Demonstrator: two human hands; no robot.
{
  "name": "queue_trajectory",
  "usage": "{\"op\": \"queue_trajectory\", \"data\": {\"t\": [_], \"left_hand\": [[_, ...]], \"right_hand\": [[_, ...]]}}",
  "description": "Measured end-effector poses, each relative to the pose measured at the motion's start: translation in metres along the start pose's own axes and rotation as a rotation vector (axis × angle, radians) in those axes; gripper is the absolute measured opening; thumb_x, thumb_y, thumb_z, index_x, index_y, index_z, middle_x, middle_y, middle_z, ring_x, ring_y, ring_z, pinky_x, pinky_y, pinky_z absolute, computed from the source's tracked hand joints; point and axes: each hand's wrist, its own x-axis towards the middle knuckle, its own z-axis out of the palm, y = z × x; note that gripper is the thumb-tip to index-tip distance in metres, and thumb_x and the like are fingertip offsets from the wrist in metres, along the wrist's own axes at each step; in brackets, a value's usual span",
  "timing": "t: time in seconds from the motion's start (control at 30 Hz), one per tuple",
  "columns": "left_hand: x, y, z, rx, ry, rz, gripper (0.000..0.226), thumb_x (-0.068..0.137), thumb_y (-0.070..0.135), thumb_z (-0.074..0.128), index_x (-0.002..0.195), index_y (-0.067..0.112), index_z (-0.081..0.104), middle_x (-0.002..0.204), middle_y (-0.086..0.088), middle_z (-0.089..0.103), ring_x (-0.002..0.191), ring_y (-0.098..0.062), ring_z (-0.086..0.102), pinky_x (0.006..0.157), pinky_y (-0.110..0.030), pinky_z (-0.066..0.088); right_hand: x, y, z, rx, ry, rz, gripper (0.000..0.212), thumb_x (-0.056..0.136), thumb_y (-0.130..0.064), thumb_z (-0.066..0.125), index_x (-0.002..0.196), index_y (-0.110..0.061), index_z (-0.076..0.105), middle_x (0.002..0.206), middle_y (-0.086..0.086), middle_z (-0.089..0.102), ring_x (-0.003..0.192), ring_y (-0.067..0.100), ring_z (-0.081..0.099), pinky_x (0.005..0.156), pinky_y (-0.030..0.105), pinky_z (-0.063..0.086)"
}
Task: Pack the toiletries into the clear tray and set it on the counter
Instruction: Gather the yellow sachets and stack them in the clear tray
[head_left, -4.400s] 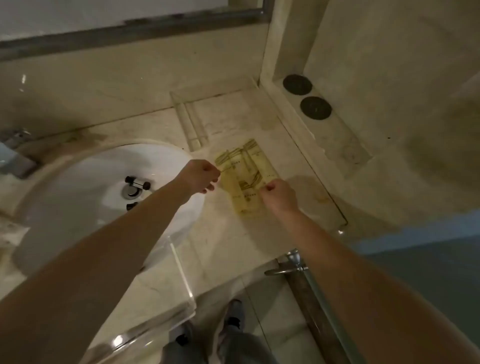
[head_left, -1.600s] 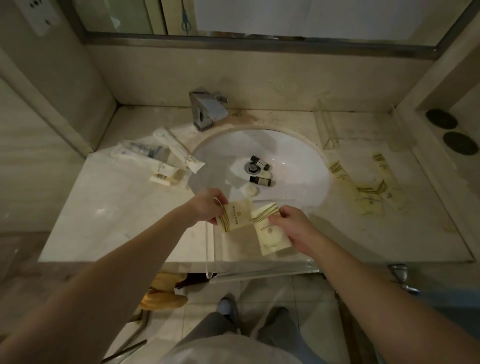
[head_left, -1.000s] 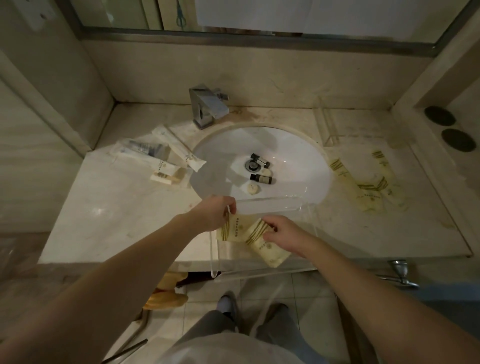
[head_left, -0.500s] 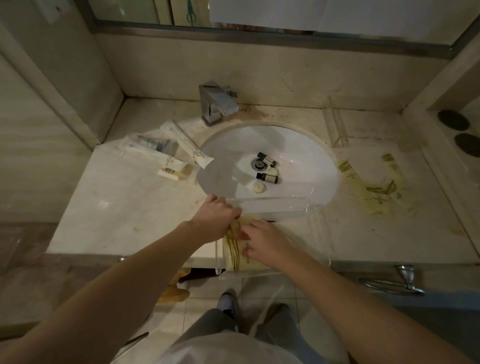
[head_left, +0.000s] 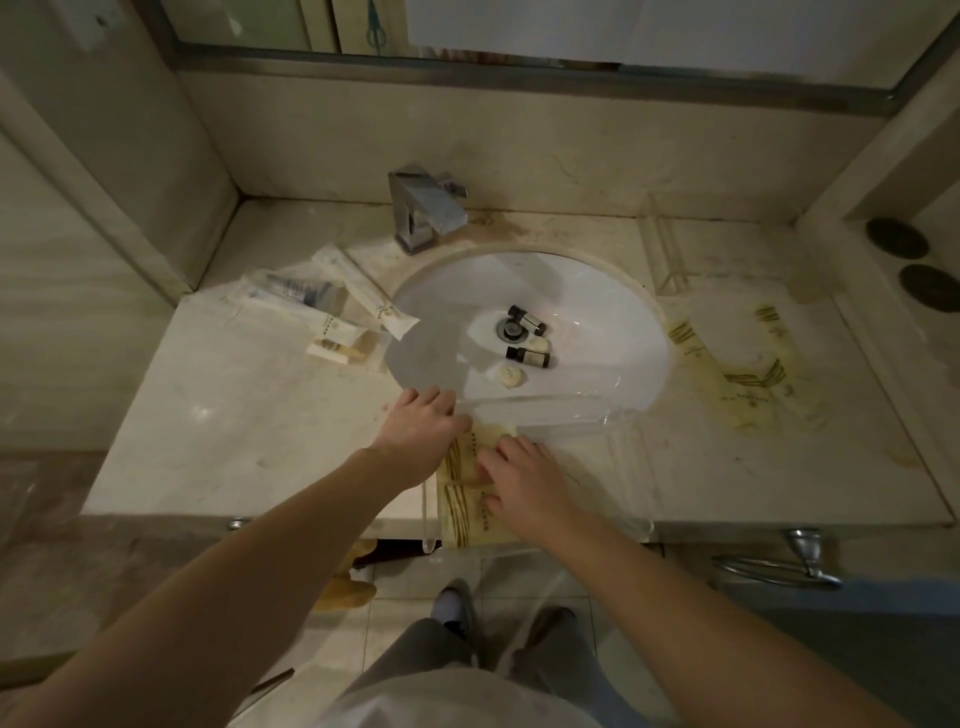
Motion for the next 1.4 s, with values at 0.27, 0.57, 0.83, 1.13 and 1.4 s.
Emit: {"op": "queue_trajectory", "data": {"t": [0.27, 0.57, 0.83, 1.13, 1.4], "left_hand": [[0.002, -0.008, -0.003, -0.043, 0.035, 0.074, 0.033, 0.083, 0.018, 0.058, 0.114, 0.026, 0.061, 0.102, -0.001, 0.057, 0.1, -0.023, 0.054, 0.088, -0.035, 0.039], [0.078, 0.04, -0.03, -0.286, 0.052, -0.01, 0.029, 0.085, 0.019, 0.056, 0.114, 0.019, 0.06, 0.111, -0.006, 0.06, 0.113, -0.028, 0.052, 0.098, -0.04, 0.039], [0.161, 0.125, -0.038, -0.513, -0.067, -0.076, 0.015, 0.085, 0.018, 0.058, 0.099, 0.016, 0.064, 0.095, -0.005, 0.064, 0.091, -0.026, 0.06, 0.081, -0.036, 0.048], [0.249, 0.227, -0.037, -0.646, -0.128, -0.105, 0.019, 0.085, 0.021, 0.06, 0.102, 0.014, 0.067, 0.105, -0.008, 0.061, 0.093, -0.024, 0.06, 0.083, -0.03, 0.046], [0.314, 0.284, -0.035, -0.483, -0.288, -0.082, 0.054, 0.081, 0.034, 0.069, 0.128, 0.014, 0.05, 0.125, -0.006, 0.042, 0.098, -0.027, 0.057, 0.083, -0.04, 0.055]], "right_hand": [[-0.008, 0.041, -0.027, 0.105, 0.161, 0.262, 0.012, 0.089, -0.029, 0.052, 0.088, -0.017, 0.055, 0.091, 0.0, 0.06, 0.087, 0.018, 0.052, 0.067, 0.029, 0.039], [-0.048, 0.124, -0.071, 0.4, 0.386, 0.856, 0.011, 0.089, -0.027, 0.052, 0.082, -0.019, 0.055, 0.081, 0.004, 0.064, 0.074, 0.025, 0.061, 0.068, 0.044, 0.055], [-0.089, 0.208, -0.088, 0.538, 0.371, 1.082, 0.01, 0.089, -0.024, 0.055, 0.091, -0.016, 0.058, 0.093, 0.006, 0.066, 0.085, 0.026, 0.06, 0.071, 0.032, 0.047], [-0.115, 0.302, -0.097, 0.615, 0.426, 1.177, 0.025, 0.086, -0.023, 0.058, 0.108, -0.012, 0.059, 0.109, 0.012, 0.064, 0.093, 0.028, 0.062, 0.077, 0.035, 0.051], [-0.105, 0.367, -0.1, 0.554, 0.331, 1.188, 0.053, 0.086, -0.028, 0.06, 0.134, -0.016, 0.042, 0.127, 0.015, 0.054, 0.112, 0.035, 0.056, 0.085, 0.044, 0.049]]}}
